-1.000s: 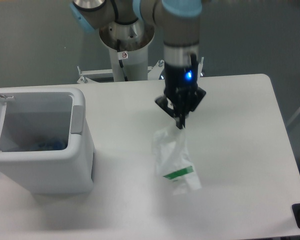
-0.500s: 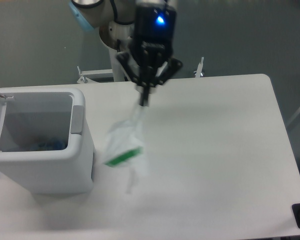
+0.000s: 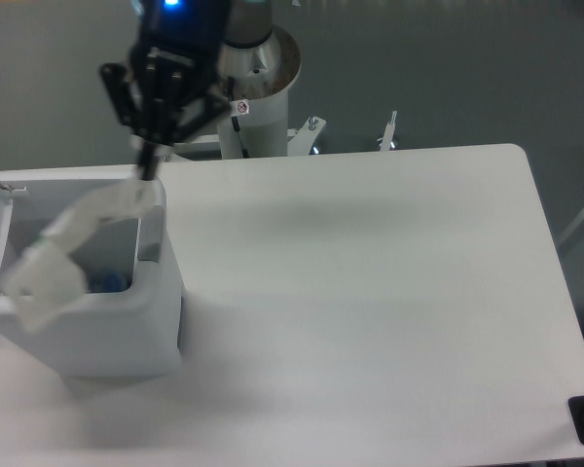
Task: Place the trash in the trash can
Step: 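Lift the bag and carry it over the trash bin, then lower the bag into the bin and release it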
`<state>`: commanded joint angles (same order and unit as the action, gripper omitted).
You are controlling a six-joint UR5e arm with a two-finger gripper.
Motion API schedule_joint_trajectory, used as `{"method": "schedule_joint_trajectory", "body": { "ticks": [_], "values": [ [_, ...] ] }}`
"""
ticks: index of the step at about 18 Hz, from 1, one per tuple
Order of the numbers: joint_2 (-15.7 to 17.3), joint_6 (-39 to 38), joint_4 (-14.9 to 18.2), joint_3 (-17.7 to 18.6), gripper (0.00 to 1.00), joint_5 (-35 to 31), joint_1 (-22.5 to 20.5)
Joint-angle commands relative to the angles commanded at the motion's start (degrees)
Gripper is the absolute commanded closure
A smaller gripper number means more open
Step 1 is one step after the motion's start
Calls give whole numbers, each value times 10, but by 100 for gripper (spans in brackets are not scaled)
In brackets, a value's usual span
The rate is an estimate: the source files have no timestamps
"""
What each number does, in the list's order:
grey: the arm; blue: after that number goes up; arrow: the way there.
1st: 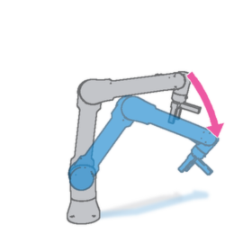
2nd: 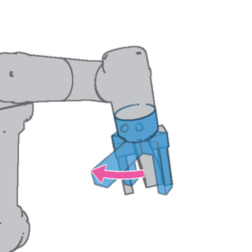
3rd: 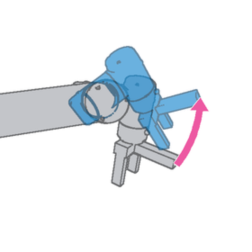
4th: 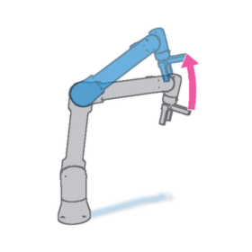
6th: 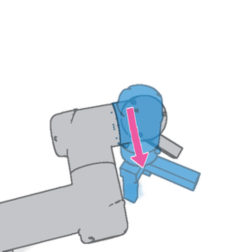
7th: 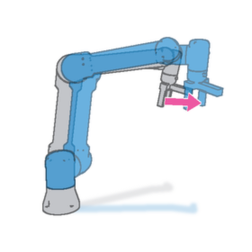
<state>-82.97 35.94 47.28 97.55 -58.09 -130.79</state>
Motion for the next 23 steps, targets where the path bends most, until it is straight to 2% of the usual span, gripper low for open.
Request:
{"method": "schedule_joint_trajectory", "body": {
  "ticks": [3, 7, 13, 14, 15, 16, 17, 18, 23],
  "values": [
    [15, 39, 0, 42, 100, -3, 4],
    [18, 61, 0, 77, 100, -33, 7],
    [4, 66, 1, 82, 100, -50, 13],
    [-1, 64, 0, 81, 64, -50, 15],
    [-5, 65, -1, 78, 22, -49, 15],
    [-6, 61, -1, 76, 17, -49, 15],
    [-6, 58, 0, 75, 4, -48, 15],
    [-5, 57, -1, 74, 0, -47, 15],
    [6, 56, 3, 67, 0, -40, 22]
  ]
}}
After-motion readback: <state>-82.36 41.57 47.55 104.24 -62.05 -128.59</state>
